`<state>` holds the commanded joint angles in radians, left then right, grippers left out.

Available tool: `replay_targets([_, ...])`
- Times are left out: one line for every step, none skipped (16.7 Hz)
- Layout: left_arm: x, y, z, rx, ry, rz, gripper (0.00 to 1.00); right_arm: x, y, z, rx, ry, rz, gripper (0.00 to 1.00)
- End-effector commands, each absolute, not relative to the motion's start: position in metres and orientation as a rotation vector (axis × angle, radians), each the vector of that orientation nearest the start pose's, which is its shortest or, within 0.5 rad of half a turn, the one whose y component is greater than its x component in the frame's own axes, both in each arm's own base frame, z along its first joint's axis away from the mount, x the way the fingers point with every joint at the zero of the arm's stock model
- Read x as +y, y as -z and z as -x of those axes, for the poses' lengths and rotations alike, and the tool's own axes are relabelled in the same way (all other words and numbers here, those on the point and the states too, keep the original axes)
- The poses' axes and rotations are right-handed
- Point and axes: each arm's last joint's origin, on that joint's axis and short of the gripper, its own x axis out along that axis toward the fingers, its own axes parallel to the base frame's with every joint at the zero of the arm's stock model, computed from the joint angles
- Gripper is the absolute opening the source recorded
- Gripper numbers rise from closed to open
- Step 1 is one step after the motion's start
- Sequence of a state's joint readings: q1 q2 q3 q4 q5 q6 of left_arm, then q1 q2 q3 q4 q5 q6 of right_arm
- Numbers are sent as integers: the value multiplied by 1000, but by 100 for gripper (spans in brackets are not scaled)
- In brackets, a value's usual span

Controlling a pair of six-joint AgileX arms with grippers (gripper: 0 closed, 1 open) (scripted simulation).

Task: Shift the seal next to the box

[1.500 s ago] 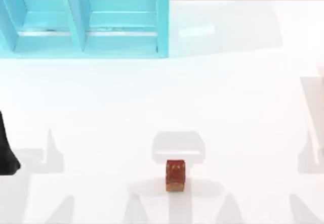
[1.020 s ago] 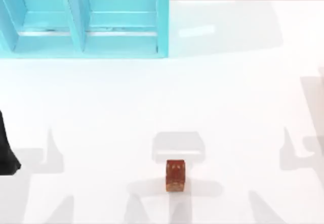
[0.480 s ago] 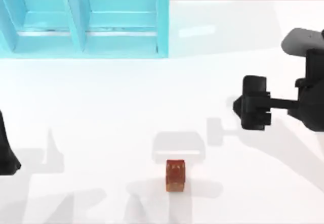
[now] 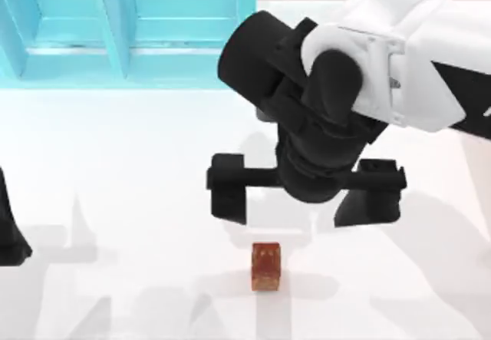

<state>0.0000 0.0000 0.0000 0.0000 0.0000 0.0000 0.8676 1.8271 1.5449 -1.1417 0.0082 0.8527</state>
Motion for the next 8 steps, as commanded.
replay_targets([-1, -160, -106, 0, 0, 0, 100, 287, -240, -234, 1499, -69, -49, 100])
replay_targets([-1, -160, -106, 0, 0, 0, 100, 296, -234, -237, 1525, -44, -33, 100])
replay_targets([-1, -160, -106, 0, 0, 0, 100, 303, -228, -240, 1545, -23, -22, 100])
replay_targets([-1, -160, -106, 0, 0, 0, 100, 308, -225, -242, 1559, -7, -14, 100])
replay_targets([-1, -160, -106, 0, 0, 0, 100, 311, -223, -244, 1567, 3, -10, 100])
replay_targets([-1, -160, -106, 0, 0, 0, 100, 313, -222, -245, 1570, 7, -8, 100])
replay_targets([-1, -160, -106, 0, 0, 0, 100, 313, -222, -245, 1571, 8, -8, 100])
replay_targets([-1, -160, -106, 0, 0, 0, 100, 313, -222, -245, 1571, 8, -8, 100])
